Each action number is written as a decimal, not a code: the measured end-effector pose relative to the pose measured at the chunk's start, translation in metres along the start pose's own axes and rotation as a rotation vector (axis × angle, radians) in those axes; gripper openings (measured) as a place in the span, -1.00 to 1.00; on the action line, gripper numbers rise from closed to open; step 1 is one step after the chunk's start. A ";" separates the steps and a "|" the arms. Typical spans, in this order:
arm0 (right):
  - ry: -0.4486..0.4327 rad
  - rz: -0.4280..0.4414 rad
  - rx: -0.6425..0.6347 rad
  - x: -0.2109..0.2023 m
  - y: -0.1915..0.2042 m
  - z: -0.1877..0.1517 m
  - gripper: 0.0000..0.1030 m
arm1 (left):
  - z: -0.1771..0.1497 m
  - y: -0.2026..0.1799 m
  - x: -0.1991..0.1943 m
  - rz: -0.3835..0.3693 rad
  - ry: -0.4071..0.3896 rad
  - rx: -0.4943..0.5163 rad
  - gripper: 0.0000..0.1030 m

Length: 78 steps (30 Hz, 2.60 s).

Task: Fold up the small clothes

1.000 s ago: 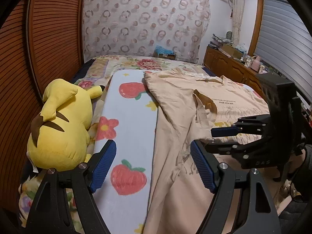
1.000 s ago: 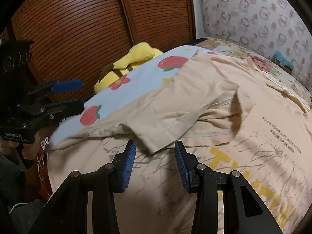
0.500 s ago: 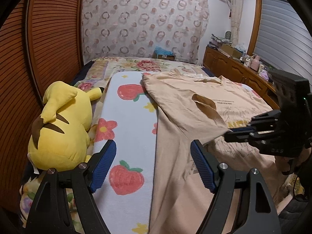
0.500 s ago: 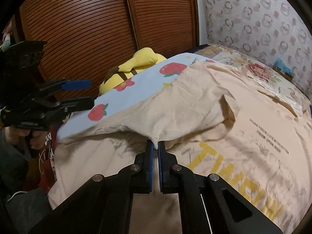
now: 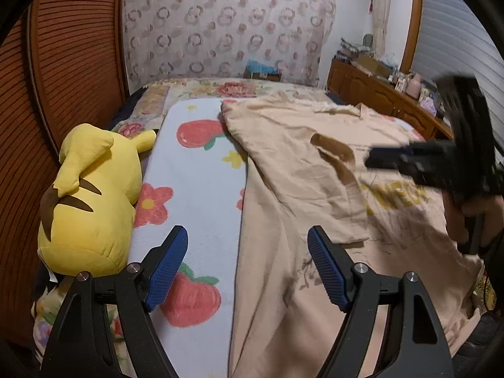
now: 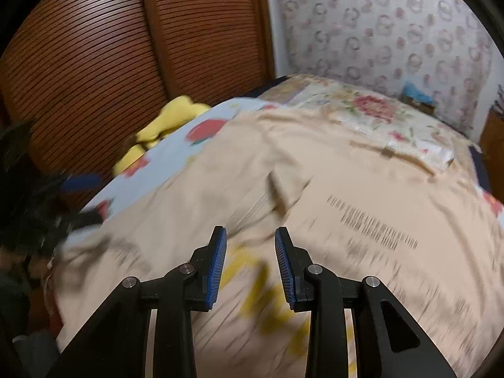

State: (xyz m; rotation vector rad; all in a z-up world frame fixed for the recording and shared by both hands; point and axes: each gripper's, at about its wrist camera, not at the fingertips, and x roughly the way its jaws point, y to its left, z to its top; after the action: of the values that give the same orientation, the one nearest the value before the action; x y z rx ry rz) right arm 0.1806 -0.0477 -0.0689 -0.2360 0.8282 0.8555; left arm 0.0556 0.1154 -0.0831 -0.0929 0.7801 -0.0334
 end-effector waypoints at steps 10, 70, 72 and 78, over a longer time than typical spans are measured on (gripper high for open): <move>0.046 -0.094 0.050 0.072 -0.001 0.039 -0.36 | 0.004 -0.007 0.037 0.019 0.103 0.038 0.54; 0.041 -0.382 0.219 -0.110 -0.102 -0.146 -0.18 | 0.084 0.001 0.088 -0.096 0.101 0.007 -0.06; 0.042 -0.383 0.218 -0.107 -0.100 -0.143 -0.17 | 0.092 0.003 0.102 -0.087 0.120 0.002 -0.09; 0.036 -0.374 0.225 -0.107 -0.105 -0.146 -0.13 | 0.107 0.008 0.130 -0.054 0.144 0.002 -0.10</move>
State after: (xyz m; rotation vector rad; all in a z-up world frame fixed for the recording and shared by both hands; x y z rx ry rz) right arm 0.1390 -0.2497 -0.1026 -0.2002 0.8717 0.4051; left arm 0.2233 0.1226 -0.0992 -0.1105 0.9214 -0.0931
